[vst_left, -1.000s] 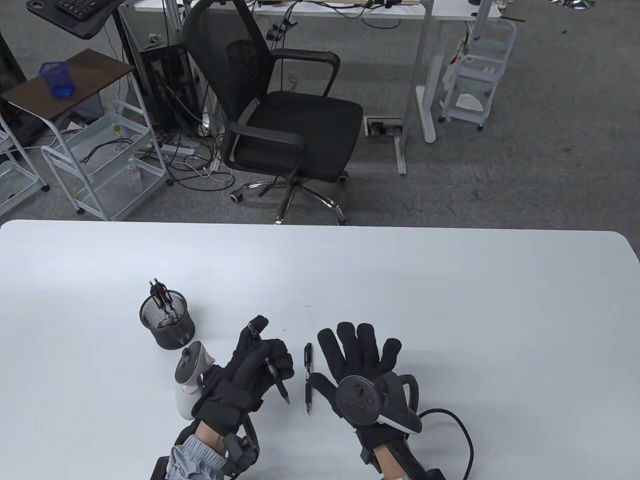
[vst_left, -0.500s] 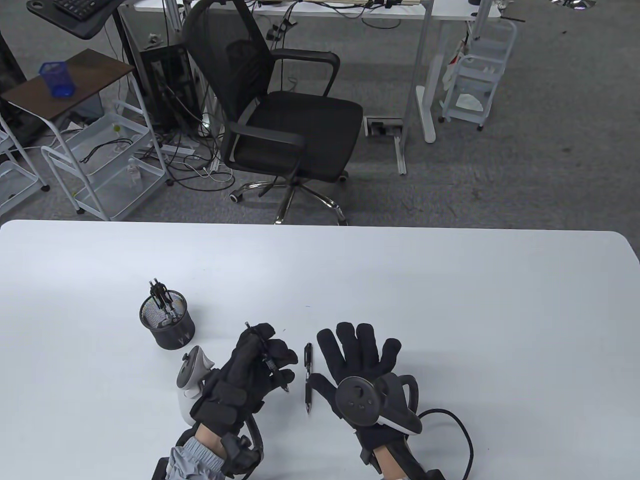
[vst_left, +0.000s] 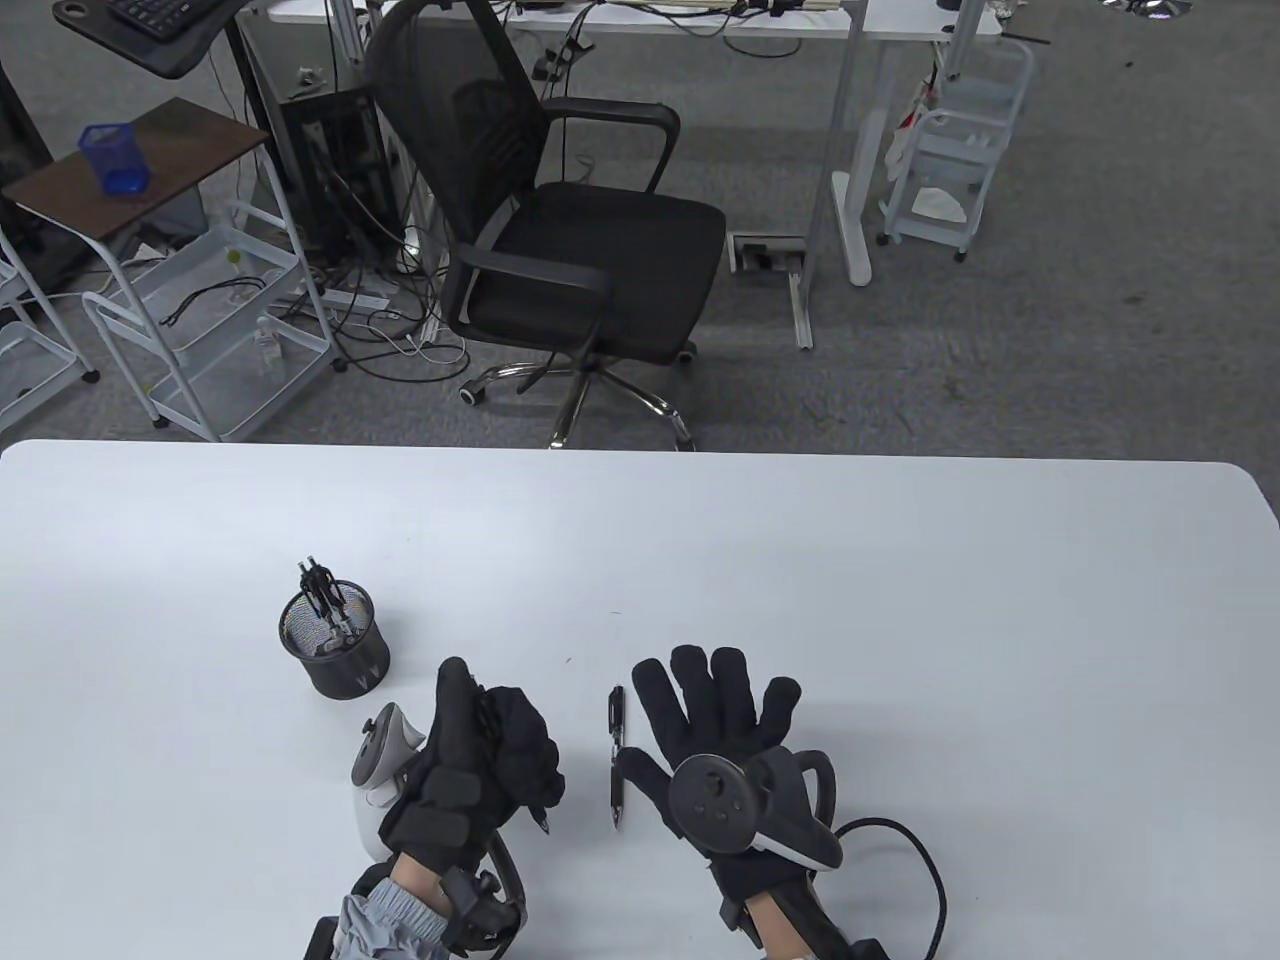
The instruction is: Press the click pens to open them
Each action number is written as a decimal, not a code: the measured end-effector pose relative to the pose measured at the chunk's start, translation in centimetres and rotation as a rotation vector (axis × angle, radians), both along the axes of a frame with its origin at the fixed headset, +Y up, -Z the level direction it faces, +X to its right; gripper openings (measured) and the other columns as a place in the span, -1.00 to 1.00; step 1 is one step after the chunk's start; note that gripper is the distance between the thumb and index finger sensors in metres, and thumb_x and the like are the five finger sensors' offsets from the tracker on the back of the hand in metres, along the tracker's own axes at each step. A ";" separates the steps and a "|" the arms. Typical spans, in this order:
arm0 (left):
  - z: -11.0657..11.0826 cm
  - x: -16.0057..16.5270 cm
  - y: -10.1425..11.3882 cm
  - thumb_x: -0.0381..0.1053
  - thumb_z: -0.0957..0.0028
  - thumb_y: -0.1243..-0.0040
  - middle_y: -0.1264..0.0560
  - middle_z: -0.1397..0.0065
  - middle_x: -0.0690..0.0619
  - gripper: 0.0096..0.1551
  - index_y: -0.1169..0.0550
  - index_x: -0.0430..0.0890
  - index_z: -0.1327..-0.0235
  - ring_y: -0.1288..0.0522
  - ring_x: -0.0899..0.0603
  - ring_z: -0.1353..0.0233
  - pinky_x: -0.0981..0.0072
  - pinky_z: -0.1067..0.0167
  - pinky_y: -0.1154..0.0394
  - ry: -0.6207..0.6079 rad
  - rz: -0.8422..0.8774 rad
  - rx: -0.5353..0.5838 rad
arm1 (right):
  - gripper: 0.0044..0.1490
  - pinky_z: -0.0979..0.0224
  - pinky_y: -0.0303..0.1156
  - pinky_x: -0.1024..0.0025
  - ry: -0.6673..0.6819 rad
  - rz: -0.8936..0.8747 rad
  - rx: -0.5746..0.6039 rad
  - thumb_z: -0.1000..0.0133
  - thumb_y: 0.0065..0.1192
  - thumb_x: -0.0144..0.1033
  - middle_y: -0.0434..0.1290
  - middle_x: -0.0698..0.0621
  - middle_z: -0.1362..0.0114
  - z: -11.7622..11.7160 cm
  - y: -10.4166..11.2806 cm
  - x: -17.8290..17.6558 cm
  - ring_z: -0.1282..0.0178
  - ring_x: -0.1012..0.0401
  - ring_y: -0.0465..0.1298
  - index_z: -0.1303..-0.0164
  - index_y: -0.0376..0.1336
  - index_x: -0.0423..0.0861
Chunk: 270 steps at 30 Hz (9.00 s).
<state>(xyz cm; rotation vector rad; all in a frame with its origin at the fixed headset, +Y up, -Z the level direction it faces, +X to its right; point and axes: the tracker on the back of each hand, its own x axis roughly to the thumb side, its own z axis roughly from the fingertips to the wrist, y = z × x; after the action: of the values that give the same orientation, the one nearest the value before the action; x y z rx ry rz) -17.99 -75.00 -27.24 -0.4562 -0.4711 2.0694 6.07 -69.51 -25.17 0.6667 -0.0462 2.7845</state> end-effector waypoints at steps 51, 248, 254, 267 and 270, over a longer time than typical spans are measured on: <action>0.2 0.5 -0.3 0.54 -0.42 0.66 -0.52 0.25 0.25 -0.22 -0.51 0.11 0.09 -0.52 0.11 0.20 0.22 -0.01 -0.62 -0.004 0.020 -0.023 | -0.06 -0.38 -0.54 -0.63 0.000 0.001 0.001 -0.43 -0.21 0.09 -0.31 -0.40 -0.87 0.0 0.1 -0.1 -0.73 -0.44 -0.33 -0.89 -0.29 -0.12; -0.9 -4.3 12.0 0.01 -0.48 -0.10 -0.35 -0.71 -0.25 -0.51 -0.44 -0.04 -0.64 -0.31 -0.49 -0.65 -0.43 -0.54 -0.18 0.713 -1.529 0.334 | -0.06 -0.38 -0.54 -0.63 0.044 -0.093 0.036 -0.43 -0.21 0.09 -0.31 -0.40 -0.87 0.6 1.7 0.3 -0.73 -0.44 -0.33 -0.89 -0.29 -0.12; 0.9 -1.8 11.1 -0.03 -0.48 -0.10 -0.44 -0.65 -0.26 -0.52 -0.46 -0.09 -0.63 -0.43 -0.45 -0.59 -0.39 -0.52 -0.28 0.675 -1.413 0.413 | -0.06 -0.38 -0.54 -0.63 0.035 -0.088 0.030 -0.43 -0.21 0.09 -0.31 -0.40 -0.87 0.4 1.6 0.4 -0.73 -0.44 -0.33 -0.89 -0.29 -0.12; 1.6 -1.4 5.9 -0.03 -0.51 -0.07 -0.31 -0.71 -0.39 -0.51 -0.44 -0.08 -0.67 -0.33 -0.55 -0.62 -0.46 -0.50 -0.25 0.463 -0.959 0.295 | -0.06 -0.38 -0.54 -0.63 0.014 -0.053 0.000 -0.43 -0.21 0.09 -0.31 -0.40 -0.87 -0.2 0.7 0.4 -0.73 -0.44 -0.32 -0.89 -0.29 -0.12; 1.4 -1.9 5.0 0.00 -0.53 -0.02 -0.27 -0.74 -0.38 -0.52 -0.40 -0.02 -0.69 -0.27 -0.59 -0.63 -0.49 -0.49 -0.24 0.366 -0.797 0.249 | -0.06 -0.38 -0.54 -0.63 0.006 -0.038 -0.007 -0.43 -0.21 0.09 -0.31 -0.40 -0.87 -0.2 0.4 0.4 -0.73 -0.44 -0.32 -0.89 -0.29 -0.12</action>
<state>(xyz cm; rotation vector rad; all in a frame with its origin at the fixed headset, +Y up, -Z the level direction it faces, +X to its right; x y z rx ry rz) -19.91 -69.98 -25.89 -0.0761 -0.2570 1.2595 6.44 -69.14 -25.40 0.6651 -0.0472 2.7451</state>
